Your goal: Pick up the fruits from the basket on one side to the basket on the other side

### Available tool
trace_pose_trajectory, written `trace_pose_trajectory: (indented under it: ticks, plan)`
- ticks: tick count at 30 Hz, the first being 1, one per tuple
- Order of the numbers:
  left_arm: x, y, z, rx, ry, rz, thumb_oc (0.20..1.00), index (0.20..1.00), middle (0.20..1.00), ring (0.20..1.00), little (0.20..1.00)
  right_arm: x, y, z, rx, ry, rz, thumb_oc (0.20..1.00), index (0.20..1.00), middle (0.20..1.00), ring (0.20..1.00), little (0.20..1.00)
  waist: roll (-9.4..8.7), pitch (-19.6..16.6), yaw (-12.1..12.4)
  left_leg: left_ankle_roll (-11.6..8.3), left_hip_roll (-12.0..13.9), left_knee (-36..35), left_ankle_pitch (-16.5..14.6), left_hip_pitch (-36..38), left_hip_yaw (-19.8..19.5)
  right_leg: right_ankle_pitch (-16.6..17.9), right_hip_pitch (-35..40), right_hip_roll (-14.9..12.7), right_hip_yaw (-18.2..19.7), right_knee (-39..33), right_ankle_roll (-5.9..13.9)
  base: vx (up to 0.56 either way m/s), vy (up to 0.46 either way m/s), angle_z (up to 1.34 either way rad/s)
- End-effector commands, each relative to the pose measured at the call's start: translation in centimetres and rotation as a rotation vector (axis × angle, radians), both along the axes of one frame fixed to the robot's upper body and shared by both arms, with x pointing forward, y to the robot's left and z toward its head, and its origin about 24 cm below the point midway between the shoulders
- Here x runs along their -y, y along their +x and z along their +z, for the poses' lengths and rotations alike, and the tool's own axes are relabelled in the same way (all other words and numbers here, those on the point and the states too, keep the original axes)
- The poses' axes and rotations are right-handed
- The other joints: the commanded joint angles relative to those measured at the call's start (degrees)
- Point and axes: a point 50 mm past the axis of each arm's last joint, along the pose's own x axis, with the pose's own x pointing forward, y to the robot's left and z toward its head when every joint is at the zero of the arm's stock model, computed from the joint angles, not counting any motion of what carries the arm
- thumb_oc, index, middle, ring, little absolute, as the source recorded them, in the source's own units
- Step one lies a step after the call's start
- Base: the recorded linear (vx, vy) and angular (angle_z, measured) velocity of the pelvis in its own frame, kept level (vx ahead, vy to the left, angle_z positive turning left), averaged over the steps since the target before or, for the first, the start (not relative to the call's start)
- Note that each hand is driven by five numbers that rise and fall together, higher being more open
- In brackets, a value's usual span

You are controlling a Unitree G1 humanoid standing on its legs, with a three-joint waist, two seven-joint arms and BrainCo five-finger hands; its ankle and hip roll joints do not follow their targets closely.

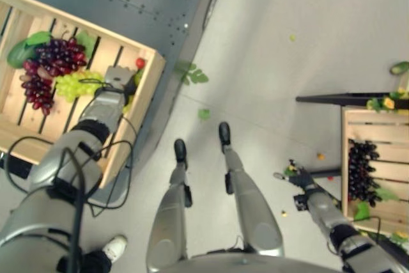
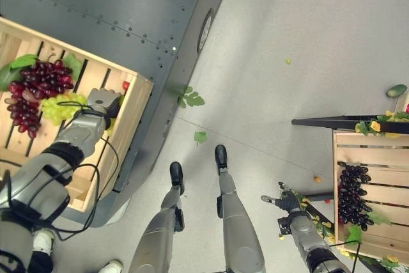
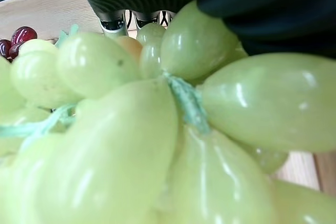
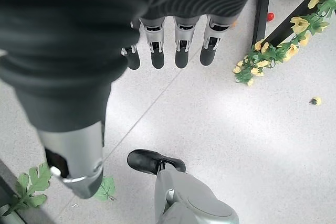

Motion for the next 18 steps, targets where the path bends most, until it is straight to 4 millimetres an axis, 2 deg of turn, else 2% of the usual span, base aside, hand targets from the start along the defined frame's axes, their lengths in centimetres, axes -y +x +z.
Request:
trace_pose_trajectory:
  ticks: [1, 3, 7, 8, 9, 10, 13, 14, 16, 18]
  plan:
    - [0.7, -0.2, -1.4, -0.001, -0.183, 0.003, 0.2, 0.2, 0.2, 0.2, 0.2, 2.6, -2.2, -0.3, -0.026, -0.049, -0.066, 1.0, 1.0, 1.0, 1.0, 1.0, -0.44, -1.6, -0.2, 1.02, -1.6, 4.6, 0.2, -7.2, -0.5, -2.7, -1.5, 0.7, 2.5, 2.8, 5.38, 0.0, 0.0, 0.0]
    - [0.4, -0.3, -1.3, 0.011, -0.251, 0.016, 0.2, 0.2, 0.2, 0.2, 0.2, 2.5, -2.4, -0.4, -0.033, -0.043, -0.07, 1.0, 1.0, 1.0, 1.0, 1.0, -0.43, -1.6, -0.1, 1.03, -1.7, 4.5, 0.3, -7.3, -0.6, -2.7, -1.6, 0.7, 2.4, 2.8, 5.41, 0.0, 0.0, 0.0]
    - [-1.8, -1.3, -1.9, 0.046, -0.47, 0.094, 0.2, 0.2, 0.2, 0.2, 0.2, 2.5, -3.1, -1.0, -0.062, -0.014, -0.095, 1.0, 1.0, 1.0, 1.0, 1.0, -0.18, -1.8, 0.4, 0.97, -1.7, 4.3, 0.6, -7.3, -0.8, -2.5, -1.5, 0.6, 2.3, 2.7, 5.3, 0.0, 0.0, 0.0]
    - [-1.8, -1.3, -1.9, 0.046, -0.47, 0.095, 0.2, 0.2, 0.2, 0.2, 0.2, 2.5, -3.1, -1.0, -0.062, -0.014, -0.095, 1.0, 1.0, 1.0, 1.0, 1.0, -0.18, -1.8, 0.4, 0.97, -1.7, 4.3, 0.6, -7.3, -0.8, -2.5, -1.5, 0.6, 2.3, 2.7, 5.3, 0.0, 0.0, 0.0]
    - [-2.8, -2.0, -2.5, 0.06, -0.632, 0.139, 0.2, 0.2, 0.2, 0.2, 0.2, 2.6, -3.4, -1.2, -0.075, -0.002, -0.104, 1.0, 1.0, 1.0, 1.0, 1.0, 0.0, -1.9, 0.6, 0.95, -1.7, 4.3, 0.7, -7.3, -0.8, -2.5, -1.6, 0.6, 2.3, 2.6, 5.23, 0.0, 0.0, 0.0]
    - [-2.8, -2.0, -2.5, 0.059, -0.633, 0.14, 0.2, 0.2, 0.2, 0.2, 0.2, 2.6, -3.4, -1.2, -0.075, -0.003, -0.104, 1.0, 1.0, 1.0, 1.0, 1.0, 0.01, -1.9, 0.6, 0.95, -1.7, 4.3, 0.7, -7.3, -0.8, -2.5, -1.6, 0.6, 2.3, 2.6, 5.23, 0.0, 0.0, 0.0]
    - [-4.0, -2.7, -2.6, 0.112, -0.841, 0.17, 0.2, 0.2, 0.2, 0.2, 0.2, 2.6, -3.9, -1.6, -0.1, 0.014, -0.113, 1.0, 1.0, 1.0, 1.0, 1.0, 0.24, -2.2, 1.0, 0.92, -1.8, 4.2, 0.8, -7.3, -0.9, -2.4, -1.4, 0.7, 2.2, 2.4, 5.09, 0.0, 0.0, 0.0]
    - [-4.0, -2.7, -2.6, 0.112, -0.841, 0.17, 0.2, 0.2, 0.2, 0.2, 0.2, 2.6, -3.9, -1.6, -0.1, 0.014, -0.113, 1.0, 1.0, 1.0, 1.0, 1.0, 0.24, -2.2, 1.0, 0.92, -1.8, 4.2, 0.8, -7.3, -0.9, -2.4, -1.4, 0.7, 2.2, 2.4, 5.09, 0.0, 0.0, 0.0]
    - [-4.8, -3.6, -2.4, 0.171, -1.021, 0.16, 0.2, 0.2, 0.2, 0.2, 0.2, 2.8, -4.5, -1.9, -0.123, 0.029, -0.121, 1.0, 1.0, 1.0, 1.0, 1.0, 0.5, -2.3, 1.4, 0.88, -1.9, 4.2, 0.9, -7.2, -1.1, -2.4, -1.3, 0.8, 2.1, 2.3, 4.98, 0.0, 0.0, 0.0]
    - [-5.1, -4.3, -2.1, 0.184, -1.09, 0.123, 0.2, 0.2, 0.2, 0.2, 0.2, 2.8, -4.8, -2.0, -0.132, 0.036, -0.121, 1.0, 1.0, 1.0, 1.0, 1.0, 0.71, -2.3, 1.6, 0.84, -1.9, 4.3, 0.9, -7.2, -1.2, -2.4, -1.1, 0.8, 2.0, 2.4, 4.92, 0.0, 0.0, 0.0]
